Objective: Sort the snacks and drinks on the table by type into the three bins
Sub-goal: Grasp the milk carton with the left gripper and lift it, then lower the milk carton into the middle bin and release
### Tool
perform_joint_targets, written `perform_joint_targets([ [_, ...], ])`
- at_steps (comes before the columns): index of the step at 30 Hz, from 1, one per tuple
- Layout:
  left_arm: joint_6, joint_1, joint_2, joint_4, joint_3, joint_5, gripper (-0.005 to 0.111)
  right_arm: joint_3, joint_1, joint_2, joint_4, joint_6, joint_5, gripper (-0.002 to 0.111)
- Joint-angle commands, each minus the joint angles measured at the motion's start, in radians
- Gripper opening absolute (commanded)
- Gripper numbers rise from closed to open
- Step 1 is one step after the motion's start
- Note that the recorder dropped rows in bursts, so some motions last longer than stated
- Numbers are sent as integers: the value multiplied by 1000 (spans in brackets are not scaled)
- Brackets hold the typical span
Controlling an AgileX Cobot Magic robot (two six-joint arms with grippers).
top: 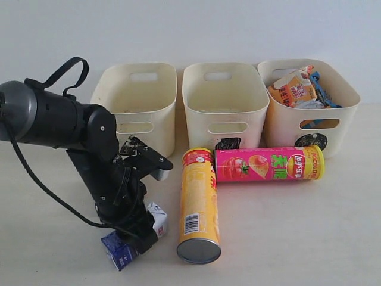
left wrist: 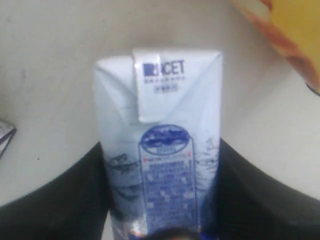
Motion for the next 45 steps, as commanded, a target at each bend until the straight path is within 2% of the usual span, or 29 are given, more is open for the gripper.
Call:
perform_joint_targets([
  [1, -11, -5, -18, -3, -62, 96, 4, 5, 3, -7, 0, 1, 1, 0],
  [5, -15, -5, -61, -1, -112, 150, 4, 5, 3, -7, 0, 1, 1, 0],
  [11, -63, -5, -167, 2, -189, 98, 4, 5, 3, -7, 0, 1, -1, 0],
  [16, -135, -5, -231, -3, -235, -92, 4, 5, 3, -7, 4, 1, -1, 0],
  [21, -146, -5, -237, -118, -238, -396, 4, 5, 3, -7, 4, 1, -1, 0],
  [24, -137, -5, -210, -205, -240, -551, 4, 5, 3, -7, 4, 1, -3, 0],
  [29, -130, -5, -131, -211, -268, -725, 4, 5, 3, -7, 4, 1, -3, 0],
  [41, -130, -28, 206, -211, -625, -805, 4, 5, 3, -7, 4, 1, -19, 0],
  [45, -130, -28, 268, -211, -681, -805, 8, 5, 3, -7, 4, 1, -19, 0],
])
